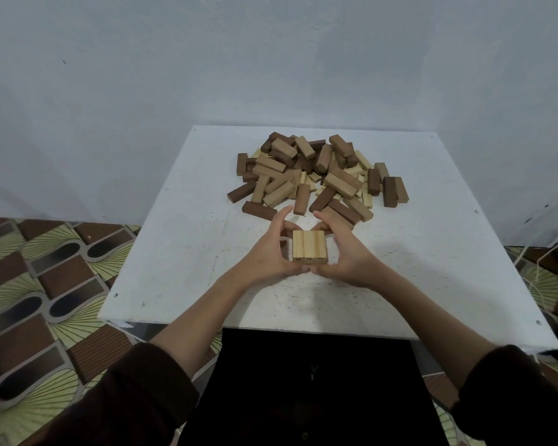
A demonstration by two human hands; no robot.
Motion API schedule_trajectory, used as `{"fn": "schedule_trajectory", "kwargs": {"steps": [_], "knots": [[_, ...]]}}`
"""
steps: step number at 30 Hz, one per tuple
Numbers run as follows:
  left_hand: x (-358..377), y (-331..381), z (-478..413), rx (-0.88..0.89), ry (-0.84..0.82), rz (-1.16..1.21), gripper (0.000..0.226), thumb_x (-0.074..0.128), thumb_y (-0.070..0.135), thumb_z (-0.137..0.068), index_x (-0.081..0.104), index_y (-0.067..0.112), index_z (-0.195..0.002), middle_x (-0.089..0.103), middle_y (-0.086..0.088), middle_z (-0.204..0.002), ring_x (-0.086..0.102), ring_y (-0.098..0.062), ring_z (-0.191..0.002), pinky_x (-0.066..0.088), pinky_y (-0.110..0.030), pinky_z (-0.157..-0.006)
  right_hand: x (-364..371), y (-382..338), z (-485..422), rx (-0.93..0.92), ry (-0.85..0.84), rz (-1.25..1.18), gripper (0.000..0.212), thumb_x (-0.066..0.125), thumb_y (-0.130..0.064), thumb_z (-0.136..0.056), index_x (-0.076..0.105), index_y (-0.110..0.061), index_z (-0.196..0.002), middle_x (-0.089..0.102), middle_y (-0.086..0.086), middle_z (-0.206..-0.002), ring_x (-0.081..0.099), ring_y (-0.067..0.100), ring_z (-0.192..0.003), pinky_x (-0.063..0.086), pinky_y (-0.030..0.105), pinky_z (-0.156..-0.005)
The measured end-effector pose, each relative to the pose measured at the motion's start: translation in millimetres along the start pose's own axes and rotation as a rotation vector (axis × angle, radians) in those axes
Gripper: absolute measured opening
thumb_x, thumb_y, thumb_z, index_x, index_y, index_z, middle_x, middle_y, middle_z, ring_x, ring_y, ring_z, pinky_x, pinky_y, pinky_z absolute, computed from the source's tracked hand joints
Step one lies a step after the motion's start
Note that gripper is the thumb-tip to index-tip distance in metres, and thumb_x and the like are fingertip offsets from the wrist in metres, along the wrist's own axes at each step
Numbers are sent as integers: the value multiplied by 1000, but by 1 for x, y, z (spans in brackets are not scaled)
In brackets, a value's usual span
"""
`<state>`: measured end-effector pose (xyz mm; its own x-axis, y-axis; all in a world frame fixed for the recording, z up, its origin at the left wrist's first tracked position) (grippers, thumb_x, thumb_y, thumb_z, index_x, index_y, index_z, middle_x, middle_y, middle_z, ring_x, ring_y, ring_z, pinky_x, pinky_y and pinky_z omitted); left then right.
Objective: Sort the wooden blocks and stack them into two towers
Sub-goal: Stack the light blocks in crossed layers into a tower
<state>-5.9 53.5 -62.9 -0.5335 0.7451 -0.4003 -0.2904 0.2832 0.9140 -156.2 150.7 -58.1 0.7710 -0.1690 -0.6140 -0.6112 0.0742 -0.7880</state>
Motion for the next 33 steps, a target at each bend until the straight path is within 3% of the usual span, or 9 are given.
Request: {"fn": "schedule_trajectory", "kwargs": {"steps": [5,10,15,20,25,28,31,33], "knots": [[0,1,1,7,6,8,109,84,15,-68,11,25,-148,48,7,-119,47,-2,-111,40,-1,-79,-4,-3,0,-25,-3,-16,92,79,-24,-67,28,-17,-142,49,-2,-117,44,11,-113,38,30,-101],[-1,6,1,20,23,34,111,86,19,-66,12,28,-148,49,7,-120,47,-4,-113,44,-17,-86,-6,-4,-1,-50,17,-13,89,78,-29,-67,30,-19,-141,49,-6,-115,44,0,-109,36,14,-91],[-1,7,0,15,21,27,112,87,24,-64,13,28,-148,50,8,-119,46,-6,-116,42,-27,-96,-6,-5,-2,-65,27,-13,86,83,-24,-69,32,-21,-139,50,-7,-112,44,-3,-107,37,14,-89],[-1,8,-1,9,26,29,111,87,22,-64,14,26,-148,51,6,-116,47,-6,-113,41,-20,-88,-5,-6,-3,-85,39,-22,84,83,-22,-69,34,-22,-137,51,-3,-110,47,3,-105,40,19,-89],[0,7,0,0,26,41,113,84,28,-60,14,27,-148,50,5,-118,47,-7,-114,42,-23,-91,-4,-7,-3,-84,41,-29,83,81,-26,-68,34,-22,-137,52,-2,-111,48,7,-105,42,23,-90],[2,5,2,-6,19,37,111,83,25,-64,11,26,-149,46,6,-125,46,-4,-115,39,-15,-87,-3,-5,0,-52,36,-27,87,81,-23,-69,30,-18,-140,46,-4,-118,44,5,-109,36,17,-93],[7,-1,8,-19,40,23,113,81,28,-65,5,25,-149,33,9,-140,34,-6,-128,35,-9,-93,1,-2,6,2,48,-19,91,76,-21,-73,21,-15,-145,36,-2,-133,31,8,-123,30,25,-103],[13,-4,13,-22,59,-18,111,80,28,-72,1,23,-149,22,8,-148,23,-8,-136,32,-19,-104,8,-1,12,50,39,17,93,72,-27,-76,14,-15,-147,25,1,-146,21,9,-132,22,30,-111]]}}
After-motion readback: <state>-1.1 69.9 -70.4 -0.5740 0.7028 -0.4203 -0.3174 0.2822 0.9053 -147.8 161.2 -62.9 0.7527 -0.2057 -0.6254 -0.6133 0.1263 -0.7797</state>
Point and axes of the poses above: each hand's wrist, its own z-axis away from the middle knuckle, its own x-axis out of the palm, y = z × x, the point moved 1 cm from there along -z, towards the middle knuckle
